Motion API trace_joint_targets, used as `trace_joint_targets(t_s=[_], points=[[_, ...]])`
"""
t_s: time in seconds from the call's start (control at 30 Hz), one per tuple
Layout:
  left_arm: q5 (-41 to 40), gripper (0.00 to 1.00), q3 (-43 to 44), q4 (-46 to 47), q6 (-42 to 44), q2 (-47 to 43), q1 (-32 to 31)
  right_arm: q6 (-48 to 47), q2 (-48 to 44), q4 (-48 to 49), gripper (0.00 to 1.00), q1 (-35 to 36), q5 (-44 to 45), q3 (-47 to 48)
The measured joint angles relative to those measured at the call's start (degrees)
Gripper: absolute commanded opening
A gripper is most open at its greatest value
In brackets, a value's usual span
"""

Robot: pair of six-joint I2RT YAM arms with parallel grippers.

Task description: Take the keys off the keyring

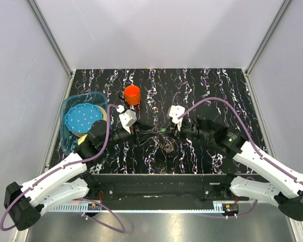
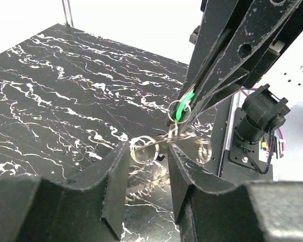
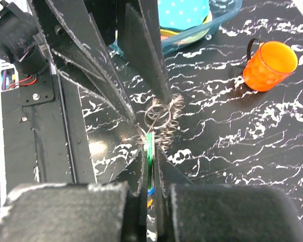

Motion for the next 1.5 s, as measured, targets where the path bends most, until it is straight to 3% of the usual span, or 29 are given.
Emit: trace_joint_targets(t_s=[0.53, 0.97, 1.5], points=[[1.9, 0.47, -2.58, 2.23, -4.7, -1.66, -0.11, 2.12, 3.5, -18.03, 0.0, 0.0, 0.85, 7.65], [9.31, 0.5, -2.89, 4.57, -5.35, 3.82, -0.85, 2.29, 1.2, -19.02, 0.0, 0.0, -1.9, 7.63], [18.69, 0.54, 0.35, 3.91, -0.09, 3.98, -0.94, -3.17, -3.19, -19.04, 0.0, 0.0, -9.01, 5.81]])
